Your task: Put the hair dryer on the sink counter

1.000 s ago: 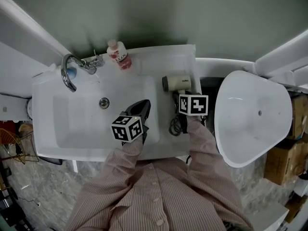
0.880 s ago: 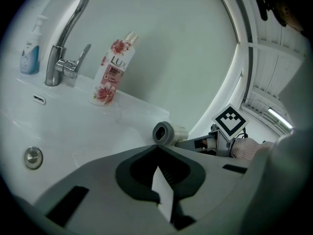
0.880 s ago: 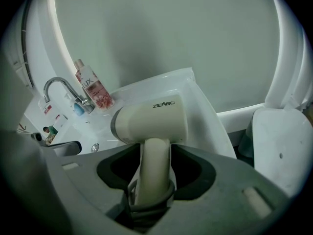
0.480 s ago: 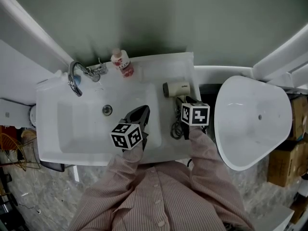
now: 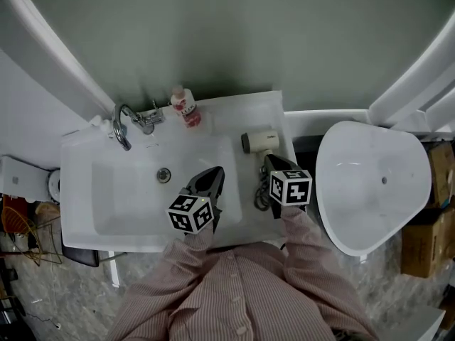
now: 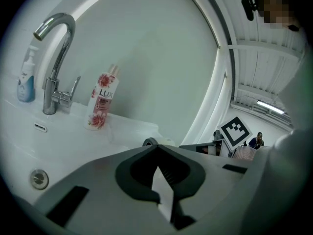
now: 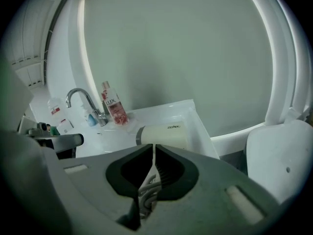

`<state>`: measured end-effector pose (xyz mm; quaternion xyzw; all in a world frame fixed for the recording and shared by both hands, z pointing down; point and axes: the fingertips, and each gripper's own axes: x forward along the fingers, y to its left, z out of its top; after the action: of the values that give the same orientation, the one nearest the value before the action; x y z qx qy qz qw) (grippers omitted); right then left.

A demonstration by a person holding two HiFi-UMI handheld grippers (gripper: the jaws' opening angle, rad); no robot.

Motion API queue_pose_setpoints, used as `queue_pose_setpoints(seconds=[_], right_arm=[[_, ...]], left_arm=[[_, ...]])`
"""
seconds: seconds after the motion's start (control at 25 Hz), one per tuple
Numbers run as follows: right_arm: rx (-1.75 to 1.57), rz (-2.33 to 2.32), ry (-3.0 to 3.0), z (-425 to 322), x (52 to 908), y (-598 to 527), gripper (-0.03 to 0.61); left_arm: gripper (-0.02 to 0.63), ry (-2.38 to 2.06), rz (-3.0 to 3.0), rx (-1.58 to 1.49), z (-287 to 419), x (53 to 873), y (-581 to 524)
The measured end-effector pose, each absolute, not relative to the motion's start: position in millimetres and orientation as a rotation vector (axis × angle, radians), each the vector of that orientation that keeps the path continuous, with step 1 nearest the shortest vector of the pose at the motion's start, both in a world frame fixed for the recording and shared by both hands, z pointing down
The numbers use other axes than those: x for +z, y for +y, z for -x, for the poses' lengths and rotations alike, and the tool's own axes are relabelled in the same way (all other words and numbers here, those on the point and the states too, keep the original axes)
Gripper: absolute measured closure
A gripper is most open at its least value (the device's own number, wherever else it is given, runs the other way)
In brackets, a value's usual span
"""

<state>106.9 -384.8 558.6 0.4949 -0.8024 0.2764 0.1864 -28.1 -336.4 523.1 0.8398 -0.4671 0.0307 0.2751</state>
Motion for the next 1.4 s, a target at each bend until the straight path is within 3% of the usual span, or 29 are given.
queue_pose_setpoints(seconds=[0.2, 1.4], right_arm=[[0.776, -1.373, -2.388, -97.8, 538.8, -376.1, 0.572], [0.651, -1.488, -2.870, -117.0, 414.3, -350.4, 0.574]], left_arm=[[0.612, -1.264, -2.302, 0.066, 29.5, 510.4, -328.4], [0.612, -1.573, -2.403, -0.101, 91.3, 432.7, -307.2]])
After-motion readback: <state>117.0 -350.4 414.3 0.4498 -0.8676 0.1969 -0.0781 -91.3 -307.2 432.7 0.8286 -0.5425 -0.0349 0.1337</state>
